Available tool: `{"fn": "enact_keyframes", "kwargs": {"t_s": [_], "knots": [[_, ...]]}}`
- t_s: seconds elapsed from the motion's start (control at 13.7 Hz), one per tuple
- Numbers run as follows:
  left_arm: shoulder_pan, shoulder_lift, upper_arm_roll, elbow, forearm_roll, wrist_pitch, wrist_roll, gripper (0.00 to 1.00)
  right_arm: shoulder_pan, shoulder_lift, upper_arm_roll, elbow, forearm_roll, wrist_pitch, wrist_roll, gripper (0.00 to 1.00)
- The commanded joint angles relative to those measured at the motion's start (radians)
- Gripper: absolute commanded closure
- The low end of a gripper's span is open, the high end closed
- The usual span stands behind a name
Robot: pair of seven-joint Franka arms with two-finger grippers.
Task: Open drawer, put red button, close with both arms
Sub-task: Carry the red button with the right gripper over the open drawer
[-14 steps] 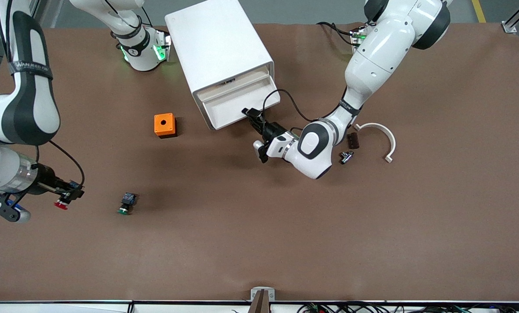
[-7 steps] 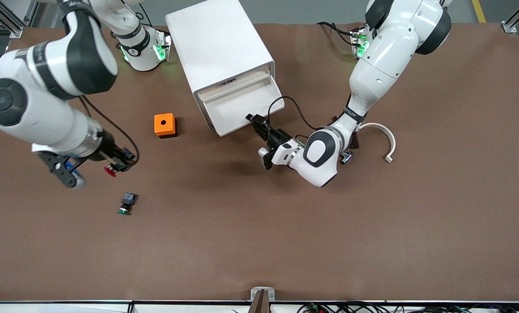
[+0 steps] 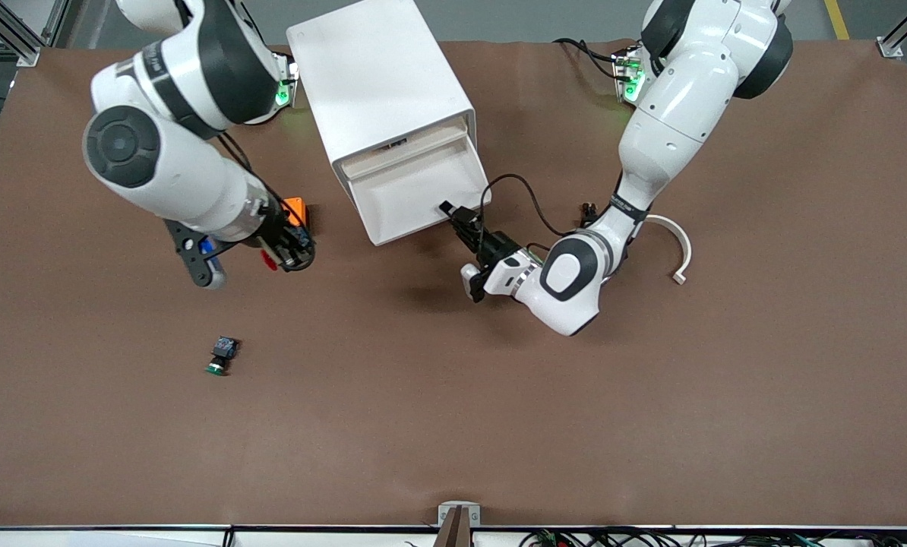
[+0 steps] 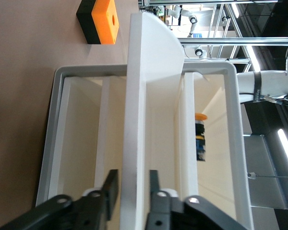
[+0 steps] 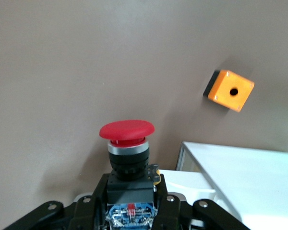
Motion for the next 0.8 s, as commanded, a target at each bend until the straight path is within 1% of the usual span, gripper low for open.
{"fn": "enact_keyframes", "kwargs": {"t_s": [0.0,0.22,0.44,0.58,0.73], "knots": [[0.016,-0.014,0.002,0.013,0.024,-0.028,-0.088,0.00,0.035,-0.031,-0.010,-0.075,0.064,0.039,0.080,0.95],[0.048,-0.021,0.003,0.013,0.031,-0.028,-0.118,0.00,0.096,-0.102,-0.010,-0.220,0.083,0.163,0.152,0.97],[0.096,-0.043,0.002,0.016,0.146,-0.028,-0.191,0.00,0.156,-0.120,-0.010,-0.319,0.083,0.270,0.221,0.98],[0.123,-0.058,0.005,0.031,0.206,-0.026,-0.211,0.00,0.205,-0.131,-0.010,-0.405,0.083,0.362,0.244,0.99],[0.152,-0.060,0.005,0.059,0.322,-0.026,-0.269,0.00,0.246,-0.136,-0.010,-0.475,0.083,0.424,0.246,0.99]]}}
